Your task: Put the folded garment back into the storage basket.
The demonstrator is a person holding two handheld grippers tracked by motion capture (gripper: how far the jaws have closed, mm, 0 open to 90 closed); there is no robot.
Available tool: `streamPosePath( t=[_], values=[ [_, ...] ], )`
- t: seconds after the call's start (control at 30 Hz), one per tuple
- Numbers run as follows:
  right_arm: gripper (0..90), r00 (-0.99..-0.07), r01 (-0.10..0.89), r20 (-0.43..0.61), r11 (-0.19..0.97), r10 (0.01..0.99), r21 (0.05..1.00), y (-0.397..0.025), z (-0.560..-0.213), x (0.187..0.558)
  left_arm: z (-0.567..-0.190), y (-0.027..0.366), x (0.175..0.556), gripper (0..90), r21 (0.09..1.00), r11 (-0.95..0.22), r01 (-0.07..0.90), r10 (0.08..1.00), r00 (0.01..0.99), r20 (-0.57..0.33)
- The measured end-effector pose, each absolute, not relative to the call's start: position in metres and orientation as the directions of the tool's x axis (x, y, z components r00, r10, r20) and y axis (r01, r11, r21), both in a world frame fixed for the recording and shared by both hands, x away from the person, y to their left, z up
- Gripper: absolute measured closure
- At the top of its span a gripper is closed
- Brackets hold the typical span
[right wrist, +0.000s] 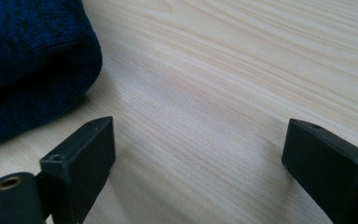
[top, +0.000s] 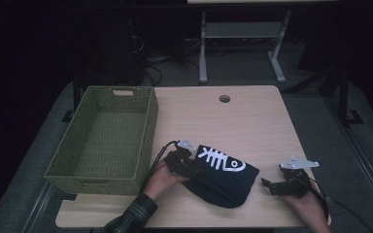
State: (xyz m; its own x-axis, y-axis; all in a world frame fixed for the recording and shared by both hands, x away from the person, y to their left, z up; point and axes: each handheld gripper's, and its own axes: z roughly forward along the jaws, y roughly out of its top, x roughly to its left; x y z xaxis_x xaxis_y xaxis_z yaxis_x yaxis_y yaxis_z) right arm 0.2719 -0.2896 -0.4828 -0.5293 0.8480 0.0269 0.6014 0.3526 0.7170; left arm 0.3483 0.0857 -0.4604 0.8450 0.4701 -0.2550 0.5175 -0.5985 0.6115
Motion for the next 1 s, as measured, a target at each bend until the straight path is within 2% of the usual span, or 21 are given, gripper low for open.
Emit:
streamPosePath(
  t=[0.27,0.43,0.53,0.67,0.83,1.0],
  values=[
    [9.0,-0.526,0.602,0.028,0.349,0.85,0.718,-0.289,-0.483,0.272,-0.462,0.085,0.353,64.0,0.595,-0.6,0.535,0.429,0.843,-0.325],
    [9.0,-0.526,0.602,0.027,0.35,0.85,0.718,-0.289,-0.483,0.272,-0.459,0.083,0.355,71.9,0.586,-0.614,0.529,0.419,0.848,-0.326],
    [9.0,-0.527,0.601,0.027,0.35,0.85,0.718,-0.289,-0.483,0.272,-0.455,0.082,0.356,74.8,0.575,-0.62,0.533,0.423,0.845,-0.327],
    [9.0,-0.528,0.601,0.026,0.351,0.849,0.718,-0.289,-0.483,0.273,-0.45,0.081,0.354,75.2,0.585,-0.63,0.51,0.407,0.859,-0.311],
    [9.0,-0.528,0.6,0.025,0.352,0.849,0.718,-0.289,-0.483,0.273,-0.44,0.082,0.353,75.8,0.6,-0.604,0.524,0.408,0.851,-0.332],
    [9.0,-0.526,0.604,0.029,0.349,0.85,0.717,-0.289,-0.483,0.272,-0.431,0.079,0.35,75.7,0.61,-0.605,0.512,0.423,0.856,-0.298]
  ],
)
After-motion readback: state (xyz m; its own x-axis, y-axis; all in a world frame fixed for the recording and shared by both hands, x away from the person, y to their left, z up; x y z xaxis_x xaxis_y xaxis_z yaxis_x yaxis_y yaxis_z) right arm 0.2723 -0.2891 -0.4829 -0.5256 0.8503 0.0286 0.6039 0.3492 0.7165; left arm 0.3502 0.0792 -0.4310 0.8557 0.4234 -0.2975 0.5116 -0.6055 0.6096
